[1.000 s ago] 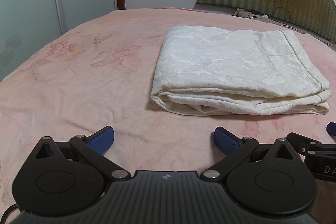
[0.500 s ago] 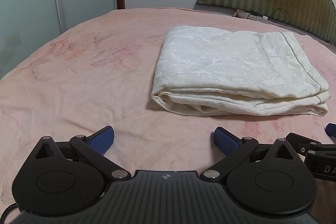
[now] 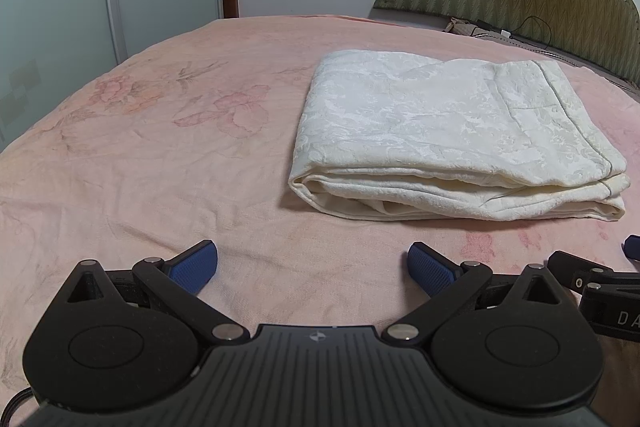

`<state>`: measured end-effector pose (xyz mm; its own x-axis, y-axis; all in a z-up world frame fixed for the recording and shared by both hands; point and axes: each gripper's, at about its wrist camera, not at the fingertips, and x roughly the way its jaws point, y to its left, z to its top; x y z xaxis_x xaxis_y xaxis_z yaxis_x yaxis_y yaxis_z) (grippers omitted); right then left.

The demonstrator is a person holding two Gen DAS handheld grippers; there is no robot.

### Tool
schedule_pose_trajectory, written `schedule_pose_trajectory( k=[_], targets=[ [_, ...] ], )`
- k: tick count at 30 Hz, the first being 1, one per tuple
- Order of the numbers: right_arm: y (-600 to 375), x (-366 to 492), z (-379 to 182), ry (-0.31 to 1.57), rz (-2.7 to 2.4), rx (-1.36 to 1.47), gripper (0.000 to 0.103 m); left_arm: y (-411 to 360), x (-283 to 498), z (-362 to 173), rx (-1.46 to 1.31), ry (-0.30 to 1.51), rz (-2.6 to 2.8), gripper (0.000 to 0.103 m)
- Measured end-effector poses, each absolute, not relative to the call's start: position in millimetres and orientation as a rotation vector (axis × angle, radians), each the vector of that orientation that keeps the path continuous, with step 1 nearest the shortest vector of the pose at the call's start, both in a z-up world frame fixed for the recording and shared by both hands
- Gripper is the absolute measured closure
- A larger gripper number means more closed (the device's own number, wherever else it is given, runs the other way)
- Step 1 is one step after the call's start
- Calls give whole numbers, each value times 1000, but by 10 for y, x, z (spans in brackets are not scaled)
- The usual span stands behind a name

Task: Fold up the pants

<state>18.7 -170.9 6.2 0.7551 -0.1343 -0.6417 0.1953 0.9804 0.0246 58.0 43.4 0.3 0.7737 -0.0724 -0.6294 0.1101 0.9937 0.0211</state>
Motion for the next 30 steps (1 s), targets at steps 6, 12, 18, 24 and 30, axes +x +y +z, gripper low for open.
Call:
schedule_pose_trajectory(
  k=[6, 12, 18, 24, 30],
  targets=[
    [-1710, 194, 58, 692, -178, 97, 0, 434, 578, 3, 58, 679, -99, 0],
    [-1714, 187, 59, 691, -178, 97, 0, 434, 578, 4, 56, 679, -100, 0],
    [-1710, 170, 62, 682, -198, 99, 0, 425, 580, 3, 60, 678, -94, 0],
    [-1719, 164, 63, 684, -206, 95, 0, 430, 590, 1, 58, 679, -93, 0],
    [-1721, 176, 58, 690, -198, 101, 0, 440, 601, 3, 51, 679, -96, 0]
  ],
)
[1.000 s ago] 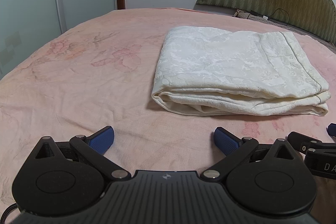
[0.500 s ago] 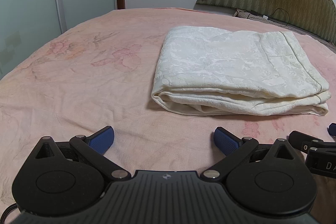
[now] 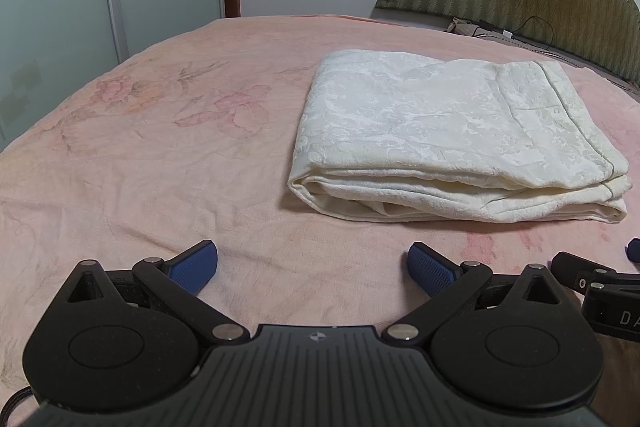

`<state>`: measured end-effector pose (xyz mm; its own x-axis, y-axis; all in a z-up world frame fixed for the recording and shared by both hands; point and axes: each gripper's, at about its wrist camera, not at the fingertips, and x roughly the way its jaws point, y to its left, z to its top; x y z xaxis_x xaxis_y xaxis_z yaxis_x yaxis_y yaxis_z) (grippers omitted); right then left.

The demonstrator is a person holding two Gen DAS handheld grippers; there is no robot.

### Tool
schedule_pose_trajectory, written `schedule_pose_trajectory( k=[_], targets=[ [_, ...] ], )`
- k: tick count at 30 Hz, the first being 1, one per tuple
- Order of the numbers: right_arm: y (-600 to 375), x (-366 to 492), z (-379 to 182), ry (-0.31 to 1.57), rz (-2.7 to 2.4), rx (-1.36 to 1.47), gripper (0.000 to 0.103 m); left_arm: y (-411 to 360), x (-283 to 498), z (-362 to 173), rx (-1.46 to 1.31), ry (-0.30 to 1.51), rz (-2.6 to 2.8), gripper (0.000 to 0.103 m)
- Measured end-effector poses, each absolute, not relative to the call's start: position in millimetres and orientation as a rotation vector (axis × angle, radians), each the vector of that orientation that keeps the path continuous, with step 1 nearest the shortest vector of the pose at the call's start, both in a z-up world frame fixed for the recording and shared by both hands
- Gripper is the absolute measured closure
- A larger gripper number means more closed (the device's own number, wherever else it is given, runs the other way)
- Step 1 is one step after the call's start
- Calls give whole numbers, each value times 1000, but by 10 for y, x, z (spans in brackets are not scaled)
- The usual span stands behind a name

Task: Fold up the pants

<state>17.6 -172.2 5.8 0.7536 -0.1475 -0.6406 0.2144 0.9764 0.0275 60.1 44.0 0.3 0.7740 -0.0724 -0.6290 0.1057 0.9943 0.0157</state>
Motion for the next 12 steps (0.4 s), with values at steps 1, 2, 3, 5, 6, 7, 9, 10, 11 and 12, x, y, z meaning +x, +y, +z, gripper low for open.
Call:
schedule_pose_trajectory(
  k=[1, 2, 3, 5, 6, 7, 9, 10, 11, 12],
  targets=[
    [-1721, 178, 58, 690, -198, 102, 0, 440, 604, 2, 51, 679, -97, 0],
    [-1721, 177, 58, 690, -198, 102, 0, 435, 601, 1, 52, 679, -96, 0],
    [-1721, 177, 58, 690, -198, 101, 0, 433, 599, 1, 52, 678, -98, 0],
    [-1721, 177, 57, 690, -198, 102, 0, 434, 600, 1, 52, 677, -98, 0],
    [-1721, 177, 57, 690, -198, 102, 0, 437, 601, 1, 50, 677, -99, 0],
    [-1720, 180, 57, 690, -197, 102, 0, 435, 597, 2, 49, 677, -100, 0],
    [-1720, 178, 57, 690, -198, 102, 0, 436, 595, 1, 49, 677, -100, 0],
    [-1720, 181, 57, 690, -197, 103, 0, 438, 595, 1, 50, 677, -99, 0],
    [-1720, 179, 56, 690, -198, 102, 0, 440, 596, 1, 50, 677, -99, 0],
    [-1719, 179, 56, 690, -198, 102, 0, 439, 595, 1, 50, 677, -99, 0]
  ],
)
